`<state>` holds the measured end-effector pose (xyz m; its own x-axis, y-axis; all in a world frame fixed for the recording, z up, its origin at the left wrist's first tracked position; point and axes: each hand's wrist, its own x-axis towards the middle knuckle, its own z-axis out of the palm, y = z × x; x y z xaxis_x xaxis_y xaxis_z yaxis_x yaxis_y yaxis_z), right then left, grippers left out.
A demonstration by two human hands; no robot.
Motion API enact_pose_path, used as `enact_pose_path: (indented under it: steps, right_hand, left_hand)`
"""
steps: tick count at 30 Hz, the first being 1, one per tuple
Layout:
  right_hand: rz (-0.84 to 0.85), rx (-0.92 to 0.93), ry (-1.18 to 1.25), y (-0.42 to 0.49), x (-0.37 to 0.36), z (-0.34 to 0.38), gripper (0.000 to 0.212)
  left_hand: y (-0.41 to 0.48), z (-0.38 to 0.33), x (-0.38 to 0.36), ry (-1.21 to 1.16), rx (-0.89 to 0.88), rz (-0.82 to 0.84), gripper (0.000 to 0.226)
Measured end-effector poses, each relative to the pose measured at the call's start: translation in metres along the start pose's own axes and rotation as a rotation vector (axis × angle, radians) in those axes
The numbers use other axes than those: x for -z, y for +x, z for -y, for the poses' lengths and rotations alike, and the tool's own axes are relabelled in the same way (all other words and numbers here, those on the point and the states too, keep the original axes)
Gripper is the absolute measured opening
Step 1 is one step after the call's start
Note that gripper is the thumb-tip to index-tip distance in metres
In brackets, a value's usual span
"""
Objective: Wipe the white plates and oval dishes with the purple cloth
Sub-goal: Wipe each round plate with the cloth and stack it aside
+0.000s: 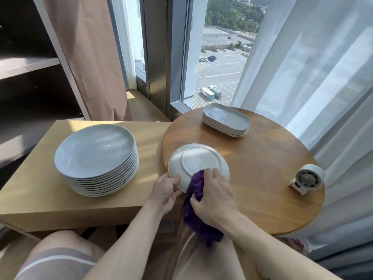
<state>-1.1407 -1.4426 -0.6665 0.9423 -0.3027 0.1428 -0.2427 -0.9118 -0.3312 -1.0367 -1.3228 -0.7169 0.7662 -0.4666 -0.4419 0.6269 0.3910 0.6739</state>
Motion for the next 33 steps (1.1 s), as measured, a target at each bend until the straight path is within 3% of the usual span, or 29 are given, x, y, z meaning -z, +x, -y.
enact_pose_path:
  steps: [4,8,14,21,27,33]
  right_hand:
    - [0.016,0.252,-0.175,0.011,-0.013,0.030,0.040]
    - [0.083,0.330,-0.208,0.029,-0.007,0.027,0.040]
    - [0.152,0.091,-0.009,0.047,0.024,-0.005,0.029]
    - [0.140,-0.214,-0.118,0.099,0.028,-0.025,0.016]
    - [0.123,-0.068,-0.119,0.130,0.015,0.002,0.013]
    - [0.216,0.061,-0.043,0.124,0.018,0.018,0.024]
  left_hand:
    - [-0.001,0.001,0.003,0.014,0.000,0.022,0.026]
    - [0.000,0.001,0.006,-0.040,0.006,0.016,0.027]
    - [-0.004,0.006,0.001,-0.093,-0.010,0.028,0.030]
    - [-0.005,0.005,-0.002,-0.086,0.007,-0.021,0.029]
    - [-0.007,0.005,-0.003,-0.078,0.010,-0.036,0.032]
    - [-0.009,0.008,-0.004,-0.064,-0.026,-0.059,0.031]
